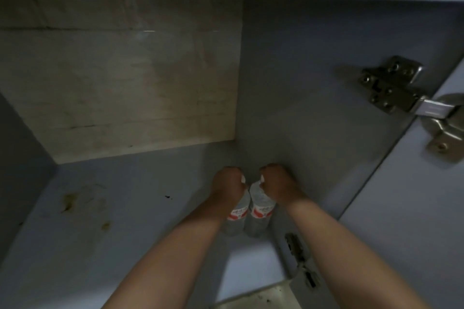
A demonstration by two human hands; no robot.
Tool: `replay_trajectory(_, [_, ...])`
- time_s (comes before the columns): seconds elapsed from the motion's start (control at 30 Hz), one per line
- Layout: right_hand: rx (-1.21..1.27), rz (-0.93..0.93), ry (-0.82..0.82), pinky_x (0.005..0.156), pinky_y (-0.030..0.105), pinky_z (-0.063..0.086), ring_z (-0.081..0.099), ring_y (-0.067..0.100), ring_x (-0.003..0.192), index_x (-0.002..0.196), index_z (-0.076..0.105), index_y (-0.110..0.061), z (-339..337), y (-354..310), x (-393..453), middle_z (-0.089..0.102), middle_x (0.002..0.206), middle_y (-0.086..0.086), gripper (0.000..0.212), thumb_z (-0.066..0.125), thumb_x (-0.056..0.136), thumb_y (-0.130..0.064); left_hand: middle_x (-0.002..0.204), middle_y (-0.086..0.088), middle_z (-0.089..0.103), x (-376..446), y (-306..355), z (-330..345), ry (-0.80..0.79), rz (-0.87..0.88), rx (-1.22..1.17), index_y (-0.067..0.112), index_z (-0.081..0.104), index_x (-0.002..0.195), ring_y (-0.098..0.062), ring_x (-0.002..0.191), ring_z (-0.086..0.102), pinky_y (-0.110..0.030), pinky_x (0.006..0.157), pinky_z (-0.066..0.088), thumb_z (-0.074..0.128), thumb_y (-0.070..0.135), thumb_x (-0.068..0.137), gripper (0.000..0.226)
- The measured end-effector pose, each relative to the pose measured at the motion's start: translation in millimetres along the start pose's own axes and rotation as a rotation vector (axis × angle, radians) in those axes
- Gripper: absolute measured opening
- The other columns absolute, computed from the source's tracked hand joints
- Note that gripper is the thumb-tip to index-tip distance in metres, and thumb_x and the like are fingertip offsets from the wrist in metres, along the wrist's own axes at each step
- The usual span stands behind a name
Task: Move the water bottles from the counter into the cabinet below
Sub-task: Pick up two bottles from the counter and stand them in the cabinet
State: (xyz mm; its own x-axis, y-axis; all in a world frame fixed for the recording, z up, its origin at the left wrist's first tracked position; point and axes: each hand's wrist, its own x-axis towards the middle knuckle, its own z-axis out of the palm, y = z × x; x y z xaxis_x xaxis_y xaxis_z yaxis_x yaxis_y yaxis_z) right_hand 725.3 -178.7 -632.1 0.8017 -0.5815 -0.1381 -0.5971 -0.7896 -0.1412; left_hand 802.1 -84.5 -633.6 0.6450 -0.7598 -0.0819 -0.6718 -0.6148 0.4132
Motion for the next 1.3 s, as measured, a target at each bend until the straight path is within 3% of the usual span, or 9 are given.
replay_trajectory(0.63, [0.061,0.028,0.007,0.102,0.032,0.042,0.050,0.029,0.124,0.133,0.045,-0.004,15.6,-5.2,-15.8,0.045,0.139,0.016,0.038,0.043,0.096,-0.008,0.125,-0.016,0.062,-10.7,-10.8,3.7,-0.012,0.116,0.071,0.003,0.060,0.114,-0.028,0.119,0.054,-0.030,0.096,0.038,0.049,0.020,0.095,0.028])
replay_trajectory(0.73, [0.082,0.003,0.006,0.110,0.029,0.035,0.036,0.026,0.136,0.142,0.032,-0.007,18.6,-8.7,-20.3,0.031,0.151,0.012,0.046,0.040,0.097,-0.009,0.136,-0.018,0.054,-12.2,-9.7,2.9,-0.021,0.142,0.060,0.000,0.052,0.127,-0.027,0.126,0.050,-0.029,0.101,0.037,0.046,0.018,0.096,0.036])
replay_trajectory(0.83, [0.007,-0.037,-0.016,0.120,0.028,0.011,0.007,0.023,0.148,0.149,0.007,-0.007,21.5,-7.9,-31.8,0.002,0.160,0.010,0.058,0.037,0.100,-0.014,0.152,-0.023,0.030,-25.4,-11.4,8.8,0.023,0.147,0.186,-0.005,0.030,0.142,-0.029,0.140,0.035,-0.031,0.113,0.032,0.037,0.017,0.097,0.051])
replay_trajectory(0.9, [-0.024,-0.044,-0.009,0.121,0.029,0.004,-0.002,0.025,0.148,0.149,-0.001,-0.005,24.5,-7.6,-38.4,-0.006,0.160,0.011,0.062,0.037,0.099,-0.011,0.123,-0.028,0.062,-30.3,-14.3,16.0,0.012,0.206,0.233,-0.013,0.061,0.115,-0.031,0.112,0.065,-0.029,0.087,0.056,0.035,0.020,0.079,0.055])
replay_trajectory(0.97, [-0.013,-0.052,0.001,0.121,0.027,0.004,-0.001,0.024,0.148,0.149,-0.003,-0.005,26.0,-7.4,-39.0,-0.008,0.160,0.010,0.060,0.032,0.099,-0.006,0.093,-0.018,0.077,-30.3,-17.8,23.5,0.013,0.233,0.277,-0.005,0.076,0.085,-0.023,0.082,0.077,-0.022,0.061,0.060,0.029,0.020,0.062,0.058])
replay_trajectory(1.03, [0.037,-0.061,-0.001,0.120,0.026,0.009,0.007,0.021,0.148,0.149,0.001,-0.008,23.7,-7.9,-36.1,-0.004,0.160,0.007,0.057,0.029,0.099,-0.002,0.119,-0.030,0.064,-36.4,-12.8,14.2,0.024,0.241,0.207,-0.013,0.064,0.110,-0.025,0.107,0.069,-0.019,0.085,0.055,0.034,0.007,0.074,0.051])
replay_trajectory(1.1, [0.062,-0.062,-0.010,0.119,0.027,0.016,0.016,0.022,0.146,0.149,0.008,-0.010,21.1,-8.3,-34.0,0.002,0.160,0.006,0.055,0.029,0.099,-0.001,0.155,-0.022,0.021,-30.7,-13.5,12.5,0.031,0.227,0.108,-0.005,0.024,0.144,-0.024,0.141,0.035,-0.022,0.114,0.028,0.035,0.004,0.093,0.053])
replay_trajectory(1.17, [0.052,-0.059,-0.011,0.118,0.026,0.017,0.018,0.022,0.145,0.149,0.010,-0.009,20.0,-7.9,-33.7,0.004,0.160,0.007,0.055,0.030,0.098,0.000,0.160,-0.010,0.011,-27.6,-16.1,12.4,-0.020,0.204,0.058,0.008,0.014,0.149,-0.020,0.145,0.026,-0.023,0.115,0.021,0.035,0.008,0.097,0.056])
replay_trajectory(1.3, [0.026,-0.061,0.024,0.118,0.025,0.018,0.020,0.021,0.144,0.149,0.008,-0.009,23.3,-7.6,-28.8,0.004,0.160,0.007,0.056,0.030,0.099,-0.001,0.158,-0.009,0.019,-29.5,-17.8,16.0,-0.056,0.240,0.092,0.009,0.023,0.147,-0.022,0.139,0.036,-0.025,0.110,0.031,0.037,0.012,0.098,0.051])
